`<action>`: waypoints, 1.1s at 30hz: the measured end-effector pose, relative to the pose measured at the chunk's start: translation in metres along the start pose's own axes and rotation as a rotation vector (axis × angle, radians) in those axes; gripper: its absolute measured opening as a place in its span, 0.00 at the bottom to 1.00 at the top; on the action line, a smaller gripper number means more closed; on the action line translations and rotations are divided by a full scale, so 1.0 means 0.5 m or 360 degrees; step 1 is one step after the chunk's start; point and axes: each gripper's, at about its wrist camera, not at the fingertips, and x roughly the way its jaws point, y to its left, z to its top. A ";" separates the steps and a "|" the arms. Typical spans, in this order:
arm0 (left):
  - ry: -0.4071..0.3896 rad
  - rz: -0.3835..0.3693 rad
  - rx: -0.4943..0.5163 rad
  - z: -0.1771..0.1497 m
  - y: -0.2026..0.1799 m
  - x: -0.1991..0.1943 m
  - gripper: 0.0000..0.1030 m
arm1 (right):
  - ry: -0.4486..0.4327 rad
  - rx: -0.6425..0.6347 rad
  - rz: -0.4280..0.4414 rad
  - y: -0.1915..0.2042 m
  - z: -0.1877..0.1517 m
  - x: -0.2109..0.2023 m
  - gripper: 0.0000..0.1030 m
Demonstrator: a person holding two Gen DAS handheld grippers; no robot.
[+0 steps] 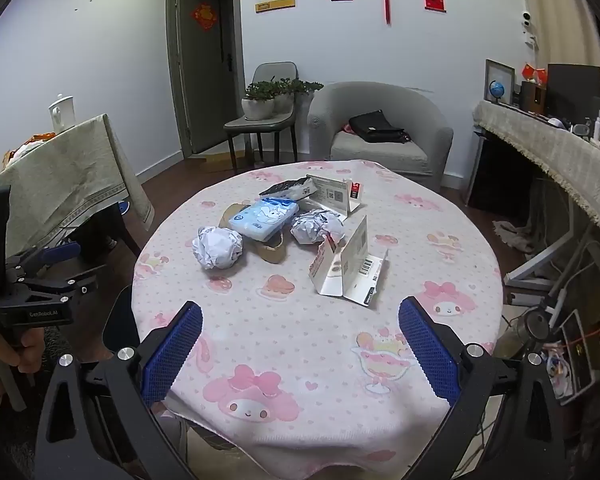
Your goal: Collect trash
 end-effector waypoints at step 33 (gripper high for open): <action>0.0014 0.0006 -0.0037 -0.005 0.025 0.000 0.96 | 0.0018 -0.0023 0.0005 0.022 0.005 0.014 0.97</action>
